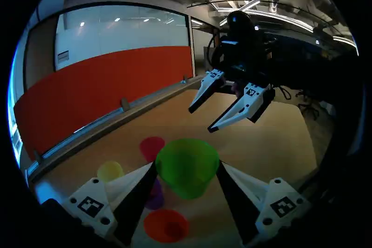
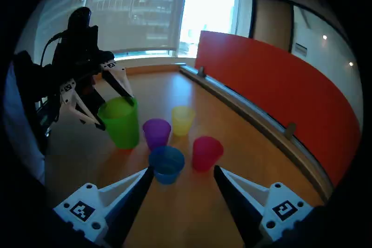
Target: Pour water
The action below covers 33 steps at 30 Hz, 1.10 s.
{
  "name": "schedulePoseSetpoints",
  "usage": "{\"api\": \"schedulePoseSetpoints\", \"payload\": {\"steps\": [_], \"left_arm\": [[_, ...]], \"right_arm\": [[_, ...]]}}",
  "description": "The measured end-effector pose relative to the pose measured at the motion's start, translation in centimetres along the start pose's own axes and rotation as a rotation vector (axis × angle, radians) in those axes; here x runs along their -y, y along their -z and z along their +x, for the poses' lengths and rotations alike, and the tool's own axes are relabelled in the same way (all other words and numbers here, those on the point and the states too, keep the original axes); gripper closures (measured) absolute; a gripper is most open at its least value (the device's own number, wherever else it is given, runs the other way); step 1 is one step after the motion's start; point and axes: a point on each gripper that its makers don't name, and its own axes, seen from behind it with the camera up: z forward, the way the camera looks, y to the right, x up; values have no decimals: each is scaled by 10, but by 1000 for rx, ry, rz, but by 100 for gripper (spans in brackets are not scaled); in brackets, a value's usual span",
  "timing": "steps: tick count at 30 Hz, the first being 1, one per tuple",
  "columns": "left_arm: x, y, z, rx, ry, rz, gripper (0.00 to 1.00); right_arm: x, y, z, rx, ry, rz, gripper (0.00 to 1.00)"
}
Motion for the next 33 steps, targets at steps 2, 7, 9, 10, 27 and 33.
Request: {"api": "schedulePoseSetpoints", "payload": {"steps": [2,7,9,10,27,33], "left_arm": [[1,4,5,-13,-2,5,11],[7,14,18,-56,4,23,11],[10,18,24,-77,12,29,11],[11,20,27,-88,18,32,11],[29,42,62,-250,102,65,11],[27,46,64,-266,108,52,11]], "right_arm": [[1,-1,2,-4,0,0,0],[4,-3,8,-17,-3,0,0],[6,-4,9,-22,-5,2,0],[6,-5,10,-24,-6,3,0],[8,-13,16,-48,-26,6,0],[11,-17,15,-48,-27,13,0]]}}
